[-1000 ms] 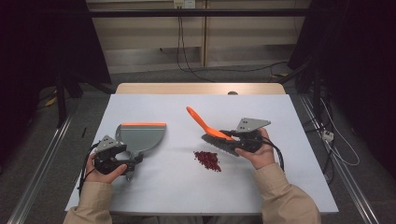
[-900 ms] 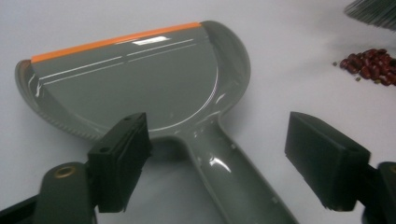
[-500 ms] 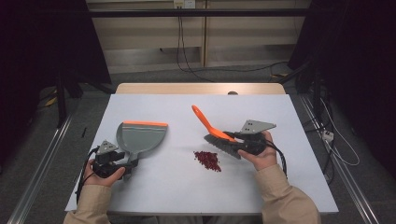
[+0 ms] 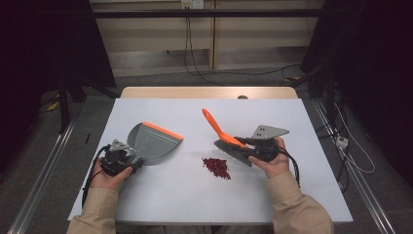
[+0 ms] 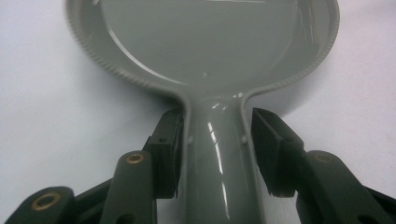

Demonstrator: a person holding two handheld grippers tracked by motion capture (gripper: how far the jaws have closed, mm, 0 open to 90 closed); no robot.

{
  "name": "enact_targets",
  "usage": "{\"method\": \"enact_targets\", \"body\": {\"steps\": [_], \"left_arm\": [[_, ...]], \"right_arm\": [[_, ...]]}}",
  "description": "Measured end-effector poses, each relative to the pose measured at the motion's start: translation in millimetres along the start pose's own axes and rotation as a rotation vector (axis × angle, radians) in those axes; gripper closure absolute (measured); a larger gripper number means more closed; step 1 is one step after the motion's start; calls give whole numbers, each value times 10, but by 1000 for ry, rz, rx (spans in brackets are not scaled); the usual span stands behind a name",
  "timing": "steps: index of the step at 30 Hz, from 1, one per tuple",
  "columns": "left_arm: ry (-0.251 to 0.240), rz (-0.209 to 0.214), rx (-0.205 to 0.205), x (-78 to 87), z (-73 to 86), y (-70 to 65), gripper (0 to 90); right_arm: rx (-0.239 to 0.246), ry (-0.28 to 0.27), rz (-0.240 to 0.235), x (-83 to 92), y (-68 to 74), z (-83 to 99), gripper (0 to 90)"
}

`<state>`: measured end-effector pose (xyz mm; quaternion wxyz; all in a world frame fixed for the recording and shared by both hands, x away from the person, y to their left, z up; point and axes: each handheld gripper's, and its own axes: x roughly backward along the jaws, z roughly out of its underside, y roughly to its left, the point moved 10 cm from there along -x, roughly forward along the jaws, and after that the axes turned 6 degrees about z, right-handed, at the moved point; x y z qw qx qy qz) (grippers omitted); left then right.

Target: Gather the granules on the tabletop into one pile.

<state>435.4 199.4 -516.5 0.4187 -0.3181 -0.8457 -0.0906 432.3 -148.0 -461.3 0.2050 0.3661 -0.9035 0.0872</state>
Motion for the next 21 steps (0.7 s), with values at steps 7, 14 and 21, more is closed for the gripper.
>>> {"method": "enact_targets", "body": {"steps": [7, 14, 21], "left_arm": [[-16, 28, -7, 95, -29, 15, 629], [-49, 96, -77, 272, -89, -153, 630], [-27, 206, -181, 378, -47, -466, 630]], "right_arm": [[-28, -5, 14, 22, -31, 13, 714], [-39, -11, 16, 55, -23, 5, 714], [-73, -14, 44, 81, -51, -5, 714]]}}
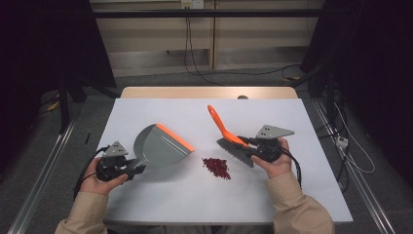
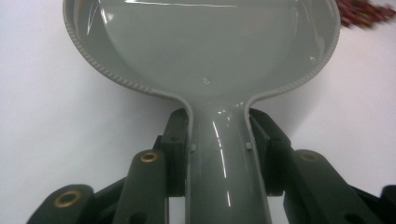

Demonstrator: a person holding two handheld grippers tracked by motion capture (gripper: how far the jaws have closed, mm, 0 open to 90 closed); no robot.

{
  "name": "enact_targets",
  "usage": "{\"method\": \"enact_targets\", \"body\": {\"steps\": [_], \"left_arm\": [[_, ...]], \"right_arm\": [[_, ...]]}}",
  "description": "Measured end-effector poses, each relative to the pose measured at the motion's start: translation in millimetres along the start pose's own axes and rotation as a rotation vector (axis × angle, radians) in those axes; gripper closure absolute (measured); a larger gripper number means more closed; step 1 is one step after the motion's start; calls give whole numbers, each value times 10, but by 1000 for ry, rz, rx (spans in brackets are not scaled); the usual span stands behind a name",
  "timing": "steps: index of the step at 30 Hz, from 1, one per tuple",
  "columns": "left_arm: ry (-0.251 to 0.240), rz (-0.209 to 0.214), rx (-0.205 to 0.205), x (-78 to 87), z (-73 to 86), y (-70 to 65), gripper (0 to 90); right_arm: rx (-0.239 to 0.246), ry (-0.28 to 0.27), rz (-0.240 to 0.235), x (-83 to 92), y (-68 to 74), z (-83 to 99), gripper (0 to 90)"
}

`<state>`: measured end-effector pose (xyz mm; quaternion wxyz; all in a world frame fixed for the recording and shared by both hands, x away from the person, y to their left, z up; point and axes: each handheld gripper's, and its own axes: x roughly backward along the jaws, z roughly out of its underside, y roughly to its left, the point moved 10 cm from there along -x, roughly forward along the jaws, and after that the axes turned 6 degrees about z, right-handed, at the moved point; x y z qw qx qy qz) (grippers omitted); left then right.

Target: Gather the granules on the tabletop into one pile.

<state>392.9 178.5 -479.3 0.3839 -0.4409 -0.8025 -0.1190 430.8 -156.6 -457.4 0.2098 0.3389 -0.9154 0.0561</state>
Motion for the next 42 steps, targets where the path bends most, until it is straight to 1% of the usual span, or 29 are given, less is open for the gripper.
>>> {"method": "enact_targets", "body": {"steps": [2, 5, 7, 9, 11, 13, 14, 17, 22, 26, 28, 29, 32, 33, 35, 36, 38, 39, 40, 42], "left_arm": [[21, 33, -33, -32, 18, -115, 629], [34, 75, -65, -71, 35, -252, 629], [48, 95, -88, -96, 52, -322, 629], [51, 121, -91, -122, 62, -388, 629], [65, 136, -112, -133, 75, -428, 629], [65, 145, -117, -145, 80, -457, 629], [75, 155, -124, -150, 93, -470, 629], [93, 161, -143, -172, 127, -502, 629], [121, 192, -168, -226, 168, -592, 629], [118, 202, -177, -256, 163, -619, 628], [120, 213, -186, -267, 162, -638, 627], [117, 217, -181, -285, 159, -653, 627], [120, 233, -188, -345, 153, -697, 626], [132, 235, -202, -356, 160, -699, 626], [141, 242, -213, -372, 164, -705, 625], [131, 246, -199, -379, 157, -713, 625], [126, 249, -198, -378, 155, -710, 625], [132, 250, -209, -372, 158, -700, 625], [125, 253, -200, -378, 156, -711, 625], [127, 252, -200, -379, 159, -713, 625]], "right_arm": [[-6, 5, 22, 7, -20, 4, 714], [-30, 7, 51, 26, -45, 4, 714], [-39, 13, 76, 33, -66, 13, 714], [-44, 19, 95, 32, -84, 27, 714], [-59, 21, 98, 26, -93, 41, 714], [-55, 22, 106, 18, -98, 47, 714], [-56, 23, 108, 15, -97, 50, 714], [-55, 23, 109, 3, -89, 58, 714], [-41, 36, 143, -21, -94, 96, 714], [-25, 53, 153, -57, -83, 145, 713], [-14, 64, 167, -76, -78, 170, 714], [-5, 70, 165, -87, -68, 182, 714], [-3, 80, 168, -115, -42, 202, 713], [5, 80, 163, -121, -27, 200, 714], [11, 85, 171, -124, -13, 204, 713], [15, 88, 167, -125, 1, 205, 713], [14, 86, 172, -126, 12, 207, 713], [14, 86, 173, -129, 18, 207, 713], [12, 86, 175, -130, 21, 208, 713], [6, 88, 187, -126, 20, 209, 713]]}}
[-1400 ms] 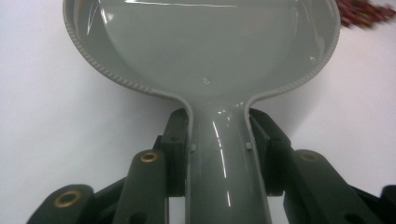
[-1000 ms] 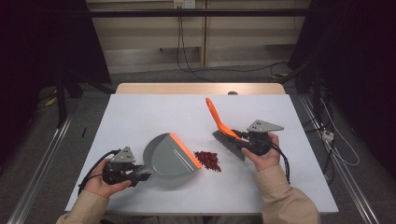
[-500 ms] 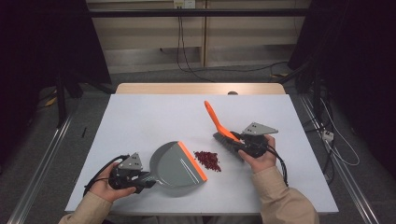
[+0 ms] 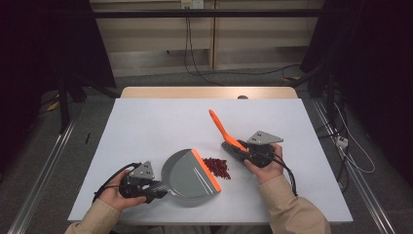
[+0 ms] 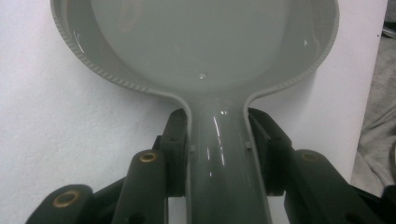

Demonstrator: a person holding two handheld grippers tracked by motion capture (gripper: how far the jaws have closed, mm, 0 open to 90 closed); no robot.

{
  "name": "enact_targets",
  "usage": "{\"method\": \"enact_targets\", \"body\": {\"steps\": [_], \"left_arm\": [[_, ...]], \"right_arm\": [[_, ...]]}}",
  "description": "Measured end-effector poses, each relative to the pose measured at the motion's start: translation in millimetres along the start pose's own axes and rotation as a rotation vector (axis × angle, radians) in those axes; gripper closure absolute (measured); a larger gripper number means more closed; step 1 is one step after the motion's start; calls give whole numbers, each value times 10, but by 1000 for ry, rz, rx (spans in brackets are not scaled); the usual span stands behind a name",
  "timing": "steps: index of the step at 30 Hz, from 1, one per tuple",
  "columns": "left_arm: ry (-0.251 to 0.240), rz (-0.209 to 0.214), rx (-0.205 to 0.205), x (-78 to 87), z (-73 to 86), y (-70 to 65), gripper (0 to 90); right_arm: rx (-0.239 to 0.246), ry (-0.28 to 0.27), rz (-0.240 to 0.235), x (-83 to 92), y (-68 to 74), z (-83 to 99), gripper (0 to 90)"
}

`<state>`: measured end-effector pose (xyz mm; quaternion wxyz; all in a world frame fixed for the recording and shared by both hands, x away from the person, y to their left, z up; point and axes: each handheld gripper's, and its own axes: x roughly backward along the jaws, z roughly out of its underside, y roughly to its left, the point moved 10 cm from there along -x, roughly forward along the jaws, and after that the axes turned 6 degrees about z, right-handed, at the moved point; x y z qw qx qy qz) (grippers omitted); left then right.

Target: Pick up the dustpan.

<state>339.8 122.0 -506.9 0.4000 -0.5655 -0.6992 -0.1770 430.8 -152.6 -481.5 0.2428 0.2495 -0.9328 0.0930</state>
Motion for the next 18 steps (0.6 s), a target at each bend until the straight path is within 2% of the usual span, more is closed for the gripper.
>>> {"method": "enact_targets", "body": {"steps": [3, 8, 11, 13, 15, 16, 18], "left_arm": [[11, -2, -20, 7, -1, 9, 625], [14, 1, -24, -21, -14, 0, 624], [12, 4, -23, -14, -15, 5, 624], [-3, 6, -6, -24, -25, 0, 624], [12, 9, -11, -22, -5, 10, 623], [0, 9, 6, -35, -10, 4, 623], [19, 9, -11, -39, 11, 13, 621]], "right_arm": [[-2, 11, 24, 23, 7, 12, 712], [-16, 25, 39, 43, 71, 29, 711], [-10, 37, 60, 44, 133, 33, 711], [-10, 36, 64, 38, 162, 32, 711], [-2, 37, 69, 41, 166, 32, 710], [0, 33, 70, 43, 163, 34, 710], [5, 25, 84, 50, 138, 34, 708]]}}
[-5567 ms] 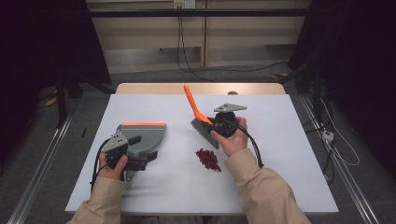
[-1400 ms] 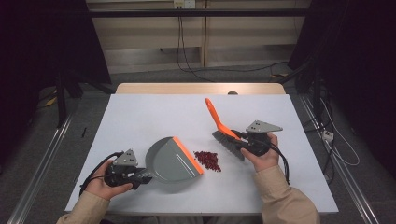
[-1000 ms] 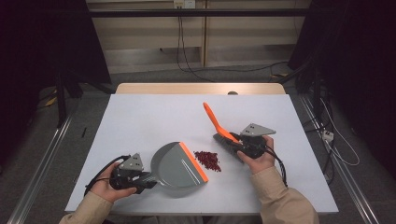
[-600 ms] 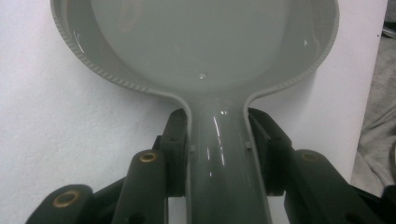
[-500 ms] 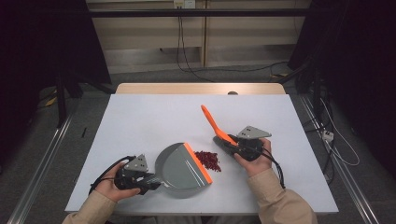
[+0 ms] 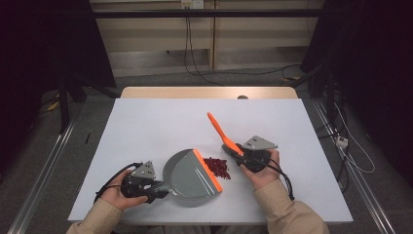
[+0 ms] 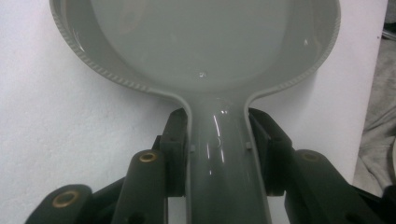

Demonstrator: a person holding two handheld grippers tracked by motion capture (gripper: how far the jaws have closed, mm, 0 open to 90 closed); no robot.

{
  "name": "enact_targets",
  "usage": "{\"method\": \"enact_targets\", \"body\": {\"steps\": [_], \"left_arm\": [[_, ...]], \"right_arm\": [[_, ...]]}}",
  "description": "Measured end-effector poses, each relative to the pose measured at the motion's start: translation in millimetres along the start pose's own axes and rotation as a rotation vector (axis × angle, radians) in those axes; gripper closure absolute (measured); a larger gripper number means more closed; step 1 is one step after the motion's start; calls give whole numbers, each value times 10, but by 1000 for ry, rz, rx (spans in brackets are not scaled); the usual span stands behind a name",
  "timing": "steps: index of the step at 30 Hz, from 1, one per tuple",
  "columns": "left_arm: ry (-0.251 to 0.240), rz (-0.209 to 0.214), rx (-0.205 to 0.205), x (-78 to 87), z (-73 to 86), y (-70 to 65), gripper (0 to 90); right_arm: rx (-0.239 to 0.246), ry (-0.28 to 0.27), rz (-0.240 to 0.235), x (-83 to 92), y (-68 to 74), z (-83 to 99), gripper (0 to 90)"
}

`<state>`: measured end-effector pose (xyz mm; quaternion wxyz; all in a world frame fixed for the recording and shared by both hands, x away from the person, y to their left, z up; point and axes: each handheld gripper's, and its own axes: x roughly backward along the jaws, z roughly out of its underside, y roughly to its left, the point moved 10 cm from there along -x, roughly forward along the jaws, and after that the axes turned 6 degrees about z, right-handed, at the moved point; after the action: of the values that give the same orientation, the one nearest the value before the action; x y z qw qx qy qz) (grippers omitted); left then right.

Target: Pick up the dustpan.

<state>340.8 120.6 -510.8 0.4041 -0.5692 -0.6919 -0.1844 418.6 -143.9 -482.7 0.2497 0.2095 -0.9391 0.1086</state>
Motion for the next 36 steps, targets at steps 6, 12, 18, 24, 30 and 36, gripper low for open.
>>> {"method": "enact_targets", "body": {"steps": [6, 12, 18, 24, 30, 36], "left_arm": [[-19, 1, 26, -10, -5, -10, 620], [-35, 8, 33, 13, -8, 1, 613], [-49, 2, 39, 44, -23, 5, 618], [-32, -3, 39, 47, -26, 2, 625], [-30, 0, 46, 43, -42, -6, 626], [-28, 2, 51, 30, -57, -18, 625]], "right_arm": [[-27, 46, -16, 6, -31, 31, 646], [-21, 88, -19, 23, -48, 70, 708], [-53, 78, 3, 33, 12, 81, 708], [-75, 59, 39, 44, 111, 94, 706], [-94, 39, 55, 45, 211, 98, 704], [-145, 27, 28, 45, 338, 70, 703]]}}
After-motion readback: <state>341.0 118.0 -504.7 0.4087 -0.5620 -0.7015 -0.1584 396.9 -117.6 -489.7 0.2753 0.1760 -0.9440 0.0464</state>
